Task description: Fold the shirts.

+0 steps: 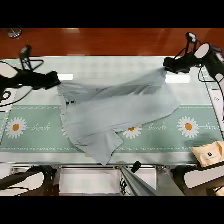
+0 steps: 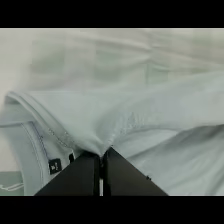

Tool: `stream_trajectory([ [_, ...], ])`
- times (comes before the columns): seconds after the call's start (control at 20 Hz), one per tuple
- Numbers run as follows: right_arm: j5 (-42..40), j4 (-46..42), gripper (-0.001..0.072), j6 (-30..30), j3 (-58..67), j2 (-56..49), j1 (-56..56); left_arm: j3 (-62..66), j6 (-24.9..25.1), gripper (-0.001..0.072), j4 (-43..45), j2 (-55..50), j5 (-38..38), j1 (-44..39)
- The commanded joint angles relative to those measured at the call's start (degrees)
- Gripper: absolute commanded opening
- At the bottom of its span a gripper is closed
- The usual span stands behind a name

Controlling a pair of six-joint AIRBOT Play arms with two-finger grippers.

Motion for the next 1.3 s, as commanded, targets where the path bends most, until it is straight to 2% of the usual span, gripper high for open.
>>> stream_trajectory([
  [0.0,2.64,0.28,0.045,-6.21,0.0,-1.66,-0.39,0.13,-1.27,0.0234,-0.55,-4.26,-4.02,-1.57],
  [0.05,3.78,0.0,0.049,-8.07,0.07,-0.5,-0.92,0.76,-1.29,0.041,-0.55,-4.02,-6.64,-0.74],
  [0.1,5.64,-1.14,0.049,-10.12,0.11,1.36,-1.7,1.9,-1.27,0.0465,-0.31,-3.8,-10.73,0.5],
  [0.2,11.13,-7.65,0.049,-12.57,0.09,5.88,-3.87,4.09,-1.57,0.0465,0.76,-2.97,-20.24,3.82],
  [0.3,18.58,-17.31,0.0491,-12.57,-0.07,9.44,-6.97,3.37,-2.12,0.0465,1.18,-0.31,-26.01,6.82],
  [0.35,20.24,-15.41,0.0491,-11.21,-0.92,10.88,-9.9,1.27,-1.81,0.0465,1.46,1.84,-26.51,7.54],
  [0.4,21.4,-10.32,0.0491,-12.41,-2.45,12.15,-13.4,-2.03,-1.92,0.0486,2.12,4.13,-26.51,7.67],
  [0.45,22.67,-5.18,0.0491,-14.05,-4.5,13.0,-16.83,-6.36,-2.19,0.0596,2.05,6.58,-26.45,7.58],
  [0.5,23.63,-1.6,0.0491,-14.53,-6.71,13.49,-19.76,-10.91,-2.1,0.0658,0.96,8.87,-26.34,7.28],
  [0.7,26.29,8.63,0.0491,-17.49,-14.51,13.64,-27.98,-28.26,-0.31,0.0658,-7.06,17.75,-21.62,6.1],
  [0.8,26.62,10.93,0.0492,-18.62,-16.48,13.64,-28.96,-32.5,0.59,0.0656,-7.21,19.74,-21.09,6.05],
  [0.9,26.27,11.5,0.0491,-18.88,-16.94,13.62,-28.94,-35.26,0.76,0.0635,-7.72,19.91,-21.09,5.9],
  [0.95,26.1,11.47,0.0491,-19.02,-16.92,13.62,-28.94,-36.57,0.94,0.0572,-8.2,19.89,-20.83,5.7],
  [1.25,25.22,11.43,0.0491,-19.41,-16.94,13.62,-28.94,-41.72,-0.24,0.057,-8.13,19.71,-14.97,-0.26],
])
